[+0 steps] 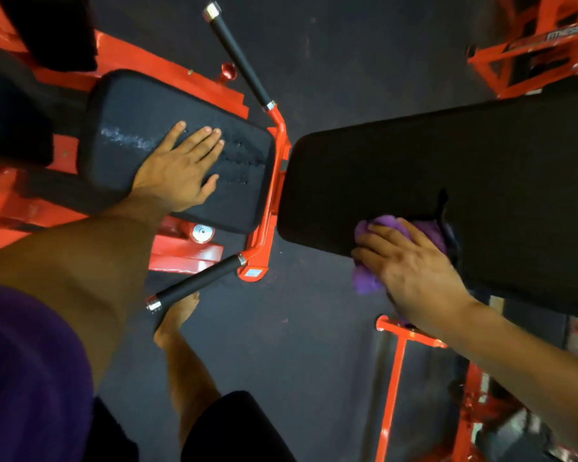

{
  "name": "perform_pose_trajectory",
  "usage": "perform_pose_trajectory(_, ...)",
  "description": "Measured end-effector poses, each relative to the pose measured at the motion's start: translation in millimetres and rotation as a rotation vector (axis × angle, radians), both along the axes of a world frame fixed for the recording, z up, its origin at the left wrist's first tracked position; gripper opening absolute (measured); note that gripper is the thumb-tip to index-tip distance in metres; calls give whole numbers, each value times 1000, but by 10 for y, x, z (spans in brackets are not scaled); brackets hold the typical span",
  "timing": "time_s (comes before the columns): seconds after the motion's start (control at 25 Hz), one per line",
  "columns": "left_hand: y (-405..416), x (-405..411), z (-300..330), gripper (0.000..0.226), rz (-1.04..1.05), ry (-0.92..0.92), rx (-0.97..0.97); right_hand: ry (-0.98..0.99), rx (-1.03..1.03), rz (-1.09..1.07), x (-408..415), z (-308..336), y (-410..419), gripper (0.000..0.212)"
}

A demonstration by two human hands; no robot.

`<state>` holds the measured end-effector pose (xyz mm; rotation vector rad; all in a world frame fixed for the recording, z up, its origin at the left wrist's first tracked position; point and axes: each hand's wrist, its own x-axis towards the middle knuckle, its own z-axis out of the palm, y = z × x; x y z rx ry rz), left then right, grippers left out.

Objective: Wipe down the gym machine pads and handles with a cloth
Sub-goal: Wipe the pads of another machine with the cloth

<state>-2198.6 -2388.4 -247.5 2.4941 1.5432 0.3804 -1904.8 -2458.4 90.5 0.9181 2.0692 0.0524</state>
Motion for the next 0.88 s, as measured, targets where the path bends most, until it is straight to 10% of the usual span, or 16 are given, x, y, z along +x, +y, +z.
perform_pose_trajectory(0.2,-34,9,-51,68,25,-90,56,33,12,-58,-334,-790,106,43)
perform_pose_trajectory(0.44,-5,0,-25,71,44,-101,53,178,178,-178,-88,391,54,47)
perform_pose_trajectory(0.6,18,-13,-25,69,54,-56,58,154,170,-192,-82,-4,110,44)
perform_pose_trajectory(0.88,63,-543,150,75,5,56,-121,835,-26,-856,-689,-1376,-244,55)
